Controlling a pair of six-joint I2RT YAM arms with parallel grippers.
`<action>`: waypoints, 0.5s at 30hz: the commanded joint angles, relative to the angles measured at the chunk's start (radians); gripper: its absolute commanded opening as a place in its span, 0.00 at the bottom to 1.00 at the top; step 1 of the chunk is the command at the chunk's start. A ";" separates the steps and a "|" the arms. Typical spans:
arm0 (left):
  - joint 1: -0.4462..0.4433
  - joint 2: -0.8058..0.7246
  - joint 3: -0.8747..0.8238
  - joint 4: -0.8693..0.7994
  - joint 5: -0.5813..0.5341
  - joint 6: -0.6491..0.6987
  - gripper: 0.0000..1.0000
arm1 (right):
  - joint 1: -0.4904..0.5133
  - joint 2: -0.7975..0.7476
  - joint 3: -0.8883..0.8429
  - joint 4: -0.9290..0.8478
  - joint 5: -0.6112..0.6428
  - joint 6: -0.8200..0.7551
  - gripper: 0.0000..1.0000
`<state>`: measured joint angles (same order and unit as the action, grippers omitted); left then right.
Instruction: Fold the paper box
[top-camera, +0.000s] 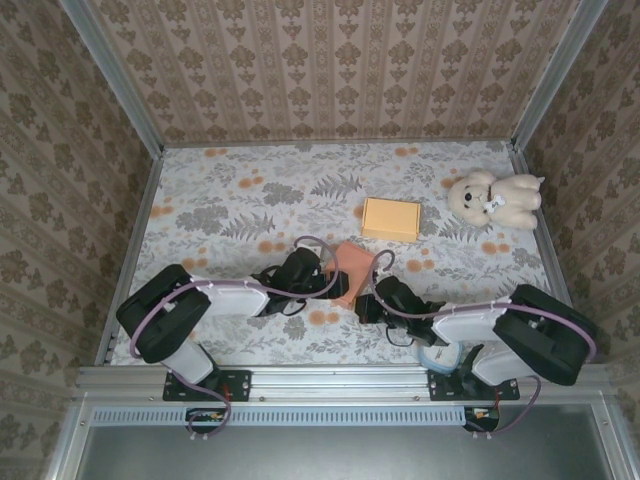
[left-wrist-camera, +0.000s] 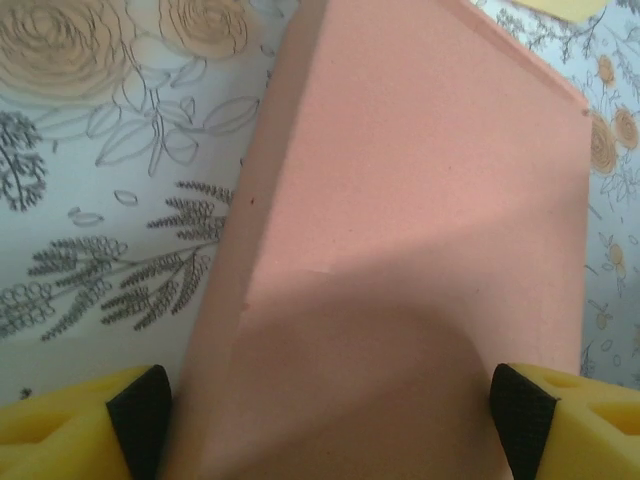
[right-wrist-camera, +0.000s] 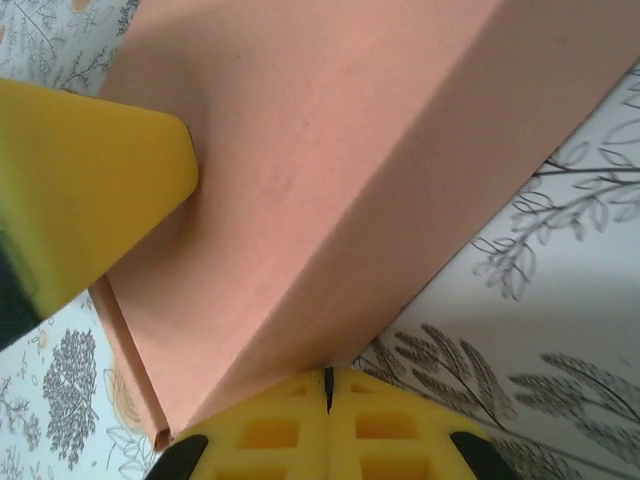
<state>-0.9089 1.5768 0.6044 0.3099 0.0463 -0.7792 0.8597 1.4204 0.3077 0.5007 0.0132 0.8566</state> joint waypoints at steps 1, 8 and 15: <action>-0.009 0.050 0.032 0.021 0.017 -0.028 0.86 | 0.030 0.074 0.049 0.208 -0.005 0.054 0.00; 0.044 0.095 0.064 0.041 0.053 -0.040 0.86 | 0.119 0.178 0.049 0.385 0.174 0.142 0.00; 0.185 0.002 0.070 -0.058 0.016 0.006 0.86 | 0.153 0.112 0.018 0.242 0.323 0.113 0.01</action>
<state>-0.7723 1.6333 0.6636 0.3218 0.0574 -0.7830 1.0111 1.5829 0.3206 0.7788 0.2314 0.9726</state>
